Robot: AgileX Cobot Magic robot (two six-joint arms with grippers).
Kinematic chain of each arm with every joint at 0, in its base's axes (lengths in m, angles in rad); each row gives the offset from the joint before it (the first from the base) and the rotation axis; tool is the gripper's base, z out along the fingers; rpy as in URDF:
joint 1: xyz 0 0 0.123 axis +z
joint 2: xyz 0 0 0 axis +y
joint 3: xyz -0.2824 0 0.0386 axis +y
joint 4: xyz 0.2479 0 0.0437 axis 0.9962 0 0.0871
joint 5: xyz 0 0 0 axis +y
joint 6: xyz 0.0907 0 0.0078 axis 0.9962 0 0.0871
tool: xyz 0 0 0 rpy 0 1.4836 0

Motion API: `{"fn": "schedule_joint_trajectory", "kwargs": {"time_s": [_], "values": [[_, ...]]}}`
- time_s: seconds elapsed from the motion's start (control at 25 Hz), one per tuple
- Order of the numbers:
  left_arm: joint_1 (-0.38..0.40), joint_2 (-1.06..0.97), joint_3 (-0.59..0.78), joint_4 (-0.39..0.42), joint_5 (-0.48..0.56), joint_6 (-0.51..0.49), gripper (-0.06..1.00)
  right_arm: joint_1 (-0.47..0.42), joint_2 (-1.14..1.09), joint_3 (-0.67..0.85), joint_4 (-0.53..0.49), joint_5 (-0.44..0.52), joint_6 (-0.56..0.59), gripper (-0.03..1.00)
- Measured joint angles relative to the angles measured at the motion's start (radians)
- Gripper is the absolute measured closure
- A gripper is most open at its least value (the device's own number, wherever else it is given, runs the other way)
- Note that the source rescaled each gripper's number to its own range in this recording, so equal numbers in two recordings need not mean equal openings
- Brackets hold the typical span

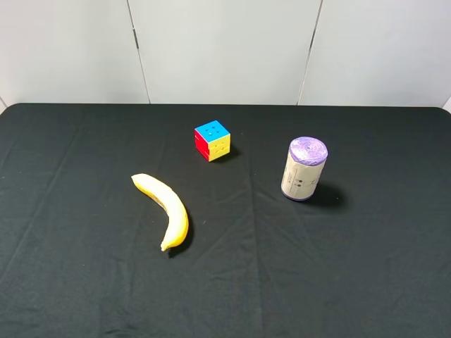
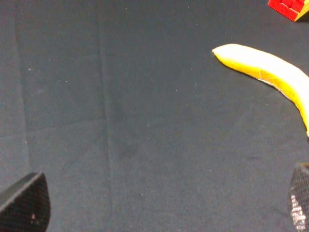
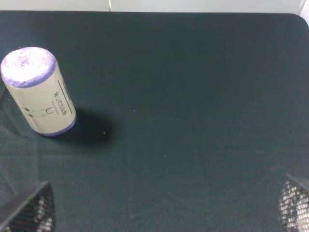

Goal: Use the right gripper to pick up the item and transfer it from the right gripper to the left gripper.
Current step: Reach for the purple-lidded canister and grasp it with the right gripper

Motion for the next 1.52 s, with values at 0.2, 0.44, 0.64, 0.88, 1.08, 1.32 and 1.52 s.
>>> {"fn": "schedule_joint_trajectory", "kwargs": {"time_s": [0.2, 0.44, 0.64, 0.88, 1.08, 1.32, 1.52], "values": [[0.0, 0.0, 0.0, 0.0, 0.0, 0.0, -0.01, 0.0, 0.0, 0.0, -0.002, 0.0, 0.0, -0.03], [0.0, 0.0, 0.0, 0.0, 0.0, 0.0, -0.01, 0.0, 0.0, 0.0, -0.002, 0.0, 0.0, -0.03], [0.0, 0.0, 0.0, 0.0, 0.0, 0.0, -0.01, 0.0, 0.0, 0.0, -0.002, 0.0, 0.0, -0.03], [0.0, 0.0, 0.0, 0.0, 0.0, 0.0, -0.01, 0.0, 0.0, 0.0, -0.002, 0.0, 0.0, -0.03], [0.0, 0.0, 0.0, 0.0, 0.0, 0.0, -0.01, 0.0, 0.052, -0.016, 0.003, 0.001, 0.0, -0.03], [0.0, 0.0, 0.0, 0.0, 0.0, 0.0, -0.01, 0.0, 0.289, -0.15, 0.005, 0.002, 0.0, -0.03], [0.0, 0.0, 0.0, 0.0, 0.0, 0.0, -0.01, 0.0, 0.511, -0.303, 0.019, 0.0, -0.022, -0.03]]}}
